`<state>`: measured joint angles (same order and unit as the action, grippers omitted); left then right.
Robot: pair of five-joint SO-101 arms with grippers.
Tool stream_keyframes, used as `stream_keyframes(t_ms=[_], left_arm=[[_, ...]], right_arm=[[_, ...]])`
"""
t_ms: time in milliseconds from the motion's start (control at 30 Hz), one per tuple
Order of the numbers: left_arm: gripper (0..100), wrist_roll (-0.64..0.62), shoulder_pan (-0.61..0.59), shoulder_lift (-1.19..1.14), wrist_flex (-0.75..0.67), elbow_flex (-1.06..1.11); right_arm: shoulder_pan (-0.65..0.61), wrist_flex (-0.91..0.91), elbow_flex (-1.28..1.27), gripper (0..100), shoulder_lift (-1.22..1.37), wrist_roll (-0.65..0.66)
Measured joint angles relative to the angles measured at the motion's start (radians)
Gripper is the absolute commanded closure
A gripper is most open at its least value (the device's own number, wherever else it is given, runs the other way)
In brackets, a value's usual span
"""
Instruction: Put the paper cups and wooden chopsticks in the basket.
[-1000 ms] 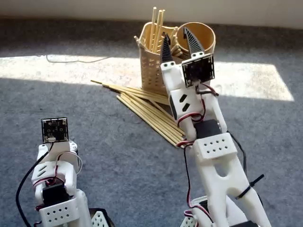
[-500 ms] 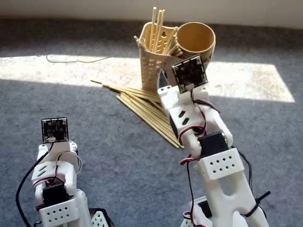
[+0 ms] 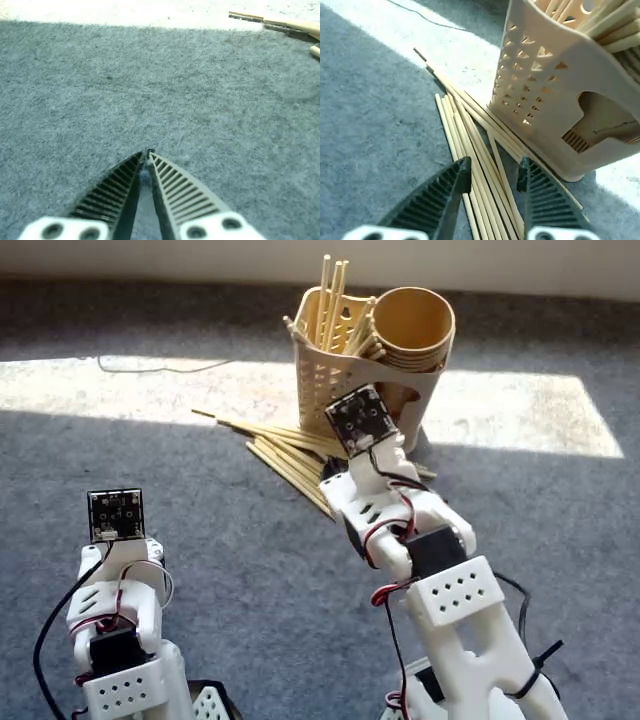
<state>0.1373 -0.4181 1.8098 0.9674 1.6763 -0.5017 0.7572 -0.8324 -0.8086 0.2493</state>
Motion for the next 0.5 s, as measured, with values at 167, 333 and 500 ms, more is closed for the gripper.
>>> stream_keyframes(t_ms=[167,333,500], left_arm=[[99,0.0,0.0,0.0,0.0,0.0],[99,0.0,0.0,0.0,0.0,0.0],[99,0.0,0.0,0.0,0.0,0.0]], right_arm=[[-0.052,0.0,-0.029,88.9,0.0,0.069],[-0.054,0.005,-0.029,89.9,0.055,0.097],[-0.054,0.008,-0.002,89.9,0.27,0.097]])
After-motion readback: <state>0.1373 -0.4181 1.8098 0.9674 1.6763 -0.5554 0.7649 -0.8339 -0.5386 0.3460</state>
